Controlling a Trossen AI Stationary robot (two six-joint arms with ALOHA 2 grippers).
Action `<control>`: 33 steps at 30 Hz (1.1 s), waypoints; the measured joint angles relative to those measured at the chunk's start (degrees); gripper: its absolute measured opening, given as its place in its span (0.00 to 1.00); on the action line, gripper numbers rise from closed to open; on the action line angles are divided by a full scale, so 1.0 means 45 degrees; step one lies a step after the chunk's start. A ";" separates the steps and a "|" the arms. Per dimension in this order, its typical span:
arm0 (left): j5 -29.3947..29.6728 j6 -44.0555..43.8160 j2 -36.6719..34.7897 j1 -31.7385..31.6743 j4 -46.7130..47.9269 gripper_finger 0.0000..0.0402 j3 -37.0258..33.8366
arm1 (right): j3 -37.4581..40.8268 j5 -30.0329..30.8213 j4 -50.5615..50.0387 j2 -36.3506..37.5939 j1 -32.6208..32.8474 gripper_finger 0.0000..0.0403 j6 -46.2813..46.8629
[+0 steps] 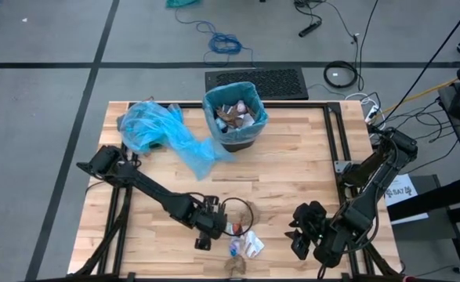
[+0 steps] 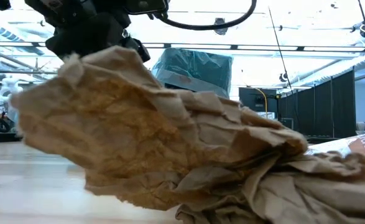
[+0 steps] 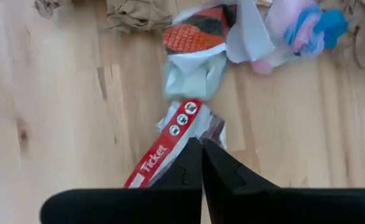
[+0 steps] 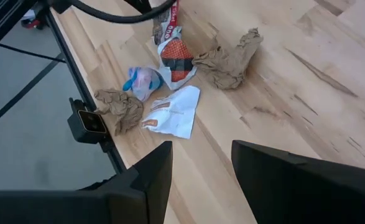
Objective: Place trash/remove bag and relplace
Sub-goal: Put the red paper into the trash bin
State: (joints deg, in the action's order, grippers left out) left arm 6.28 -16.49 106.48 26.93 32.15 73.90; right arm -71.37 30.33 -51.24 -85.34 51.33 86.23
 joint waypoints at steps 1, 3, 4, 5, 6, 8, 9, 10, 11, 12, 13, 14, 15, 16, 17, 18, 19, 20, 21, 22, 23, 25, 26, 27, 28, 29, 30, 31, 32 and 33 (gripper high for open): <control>-0.0005 -0.0179 0.0005 0.0007 -0.0069 0.01 0.0043 | 0.0000 0.0001 -0.0005 0.0005 0.0000 0.39 -0.0027; 0.0000 -0.0794 -0.0006 0.0005 -0.0346 0.02 0.0088 | 0.0000 0.0005 0.0000 0.0005 0.0000 0.39 -0.0027; -0.0001 -0.1201 -0.0015 0.0007 -0.0400 0.03 0.0101 | 0.0000 0.0005 0.0018 0.0005 0.0000 0.39 -0.0027; -0.0001 -0.1681 -0.0015 0.0006 -0.0364 0.04 0.0105 | 0.0000 0.0010 0.0052 0.0005 0.0000 0.39 -0.0027; -0.0005 -0.2153 -0.0015 -0.0003 -0.0295 0.06 0.0100 | 0.0000 0.0009 0.0094 0.0005 0.0000 0.39 -0.0028; -0.0005 -0.2906 -0.0015 -0.0017 -0.0332 0.09 0.0100 | 0.0000 0.0005 0.0111 0.0005 0.0000 0.39 -0.0027; -0.0010 -0.3178 -0.0015 -0.0017 -0.0342 0.11 0.0100 | 0.0000 0.0010 0.0137 0.0005 0.0000 0.39 -0.0022; -0.0078 -0.3369 -0.0019 -0.0018 -0.0354 0.13 0.0100 | 0.0000 0.0010 0.0162 0.0005 0.0000 0.39 -0.0022; -0.0266 -0.3606 -0.0019 -0.0025 -0.0357 0.16 0.0100 | 0.0000 0.0010 0.0203 0.0005 0.0000 0.39 -0.0023; -0.0548 -0.3840 -0.0019 -0.0059 -0.0356 0.18 0.0100 | 0.0001 0.0015 0.0263 0.0005 0.0000 0.39 -0.0028; -0.0840 -0.3924 -0.0019 -0.0087 -0.0361 0.21 0.0100 | 0.0000 0.0020 0.0318 0.0005 0.0000 0.39 -0.0032; -0.1131 -0.3924 -0.0019 -0.0108 -0.0364 0.24 0.0100 | 0.0000 0.0024 0.0364 0.0005 0.0000 0.39 -0.0047; -0.1364 -0.3906 -0.0015 -0.0129 -0.0376 0.27 0.0100 | 0.0000 0.0024 0.0390 0.0005 0.0000 0.39 -0.0070; -0.1522 -0.3852 0.0023 -0.0151 -0.0408 0.30 0.0100 | 0.0004 0.0024 0.0410 0.0005 0.0000 0.39 -0.0071; -0.1625 -0.3743 0.0040 -0.0158 -0.0417 0.33 0.0100 | 0.0000 0.0027 0.0428 0.0008 0.0000 0.39 -0.0071; -0.1665 -0.3419 0.0058 -0.0158 -0.0415 0.36 0.0100 | 0.0002 0.0027 0.0459 0.0010 0.0000 0.39 -0.0073; -0.1707 -0.3049 0.0058 -0.0166 -0.0445 0.39 0.0100 | 0.0003 0.0026 0.0502 0.0010 0.0000 0.39 -0.0073; -0.1719 -0.2658 0.0058 -0.0171 -0.0518 0.41 0.0100 | 0.0005 0.0033 0.0578 0.0010 0.0000 0.39 -0.0076; -0.1719 -0.2292 0.0058 -0.0170 -0.0602 0.44 0.0100 | 0.0005 0.0033 0.0691 0.0010 0.0000 0.39 -0.0076; -0.1717 -0.2004 0.0058 -0.0168 -0.0692 0.47 0.0100 | 0.0005 0.0029 0.0797 0.0010 0.0000 0.39 -0.0076; -0.1706 -0.1725 0.0058 -0.0179 -0.0799 0.50 0.0100 | 0.0005 0.0025 0.0846 0.0010 0.0000 0.39 -0.0076; -0.1648 -0.1194 0.0058 -0.0214 -0.0931 0.55 0.0100 | 0.0005 0.0024 0.1049 0.0010 0.0000 0.39 -0.0076; -0.1578 -0.1006 0.0058 -0.0240 -0.0981 0.57 0.0101 | 0.0005 0.0022 0.1120 0.0010 0.0000 0.39 -0.0076; -0.1468 -0.0800 0.0063 -0.0269 -0.0993 0.59 0.0105 | 0.0005 0.0019 0.1142 0.0010 0.0000 0.39 -0.0076; -0.1365 -0.0533 0.0132 -0.0304 -0.0993 0.61 0.0105 | 0.0005 0.0019 0.1219 0.0010 0.0000 0.39 -0.0076; -0.1331 -0.0261 0.0197 -0.0342 -0.1003 0.63 0.0109 | 0.0005 0.0015 0.1316 0.0010 0.0000 0.39 -0.0076; -0.1329 -0.0005 0.0271 -0.0347 -0.0973 0.65 0.0109 | 0.0005 0.0011 0.1368 0.0010 0.0000 0.39 -0.0078; -0.1295 0.0336 0.0377 -0.0352 -0.0945 0.66 0.0109 | 0.0005 0.0013 0.1372 0.0010 0.0000 0.39 -0.0079; -0.1288 0.0761 0.0527 -0.0348 -0.0978 0.67 0.0113 | 0.0005 0.0010 0.1419 0.0010 0.0000 0.39 -0.0076; -0.1290 0.1270 0.0666 -0.0335 -0.0972 0.68 0.0119 | 0.0005 0.0010 0.1463 0.0010 0.0000 0.39 -0.0076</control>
State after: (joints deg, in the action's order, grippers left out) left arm 0.48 -10.78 109.47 25.42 27.78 74.43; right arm -71.35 30.37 -44.66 -85.30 51.33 85.89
